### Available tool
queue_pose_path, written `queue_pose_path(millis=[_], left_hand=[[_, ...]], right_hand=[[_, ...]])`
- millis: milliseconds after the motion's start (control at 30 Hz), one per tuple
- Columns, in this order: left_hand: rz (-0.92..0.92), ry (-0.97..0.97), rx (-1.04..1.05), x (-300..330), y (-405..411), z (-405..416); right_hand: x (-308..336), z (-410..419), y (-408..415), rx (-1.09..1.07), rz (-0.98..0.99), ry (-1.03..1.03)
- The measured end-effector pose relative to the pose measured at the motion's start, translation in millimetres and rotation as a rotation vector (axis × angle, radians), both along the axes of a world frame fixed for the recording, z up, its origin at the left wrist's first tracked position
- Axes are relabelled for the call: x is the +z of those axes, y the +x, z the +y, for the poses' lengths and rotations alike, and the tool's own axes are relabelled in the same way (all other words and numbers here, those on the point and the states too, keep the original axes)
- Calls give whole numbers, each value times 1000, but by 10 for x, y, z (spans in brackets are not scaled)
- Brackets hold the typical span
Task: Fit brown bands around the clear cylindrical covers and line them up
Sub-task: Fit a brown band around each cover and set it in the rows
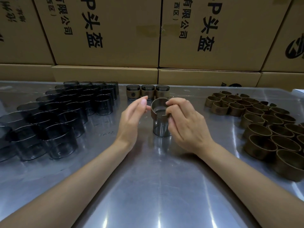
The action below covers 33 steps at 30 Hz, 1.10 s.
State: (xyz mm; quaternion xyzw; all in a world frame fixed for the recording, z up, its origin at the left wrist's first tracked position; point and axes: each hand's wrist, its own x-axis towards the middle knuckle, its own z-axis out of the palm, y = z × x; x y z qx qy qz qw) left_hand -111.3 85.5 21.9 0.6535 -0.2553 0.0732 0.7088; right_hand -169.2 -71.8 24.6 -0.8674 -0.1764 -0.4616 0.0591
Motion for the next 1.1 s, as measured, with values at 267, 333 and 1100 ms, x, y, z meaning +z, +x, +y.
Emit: queue_pose_path(millis=[267,333,1100], left_hand=[[-147,139,18,-26,-57,-38],[-164,160,9,-34,-64,-45],[33,394,-232,-126,97,-42]], right_hand=[[-15,-12,5,-7,51,72],[-36,-20,21,-5,83,65],[-187,-146,171,86,797,730]])
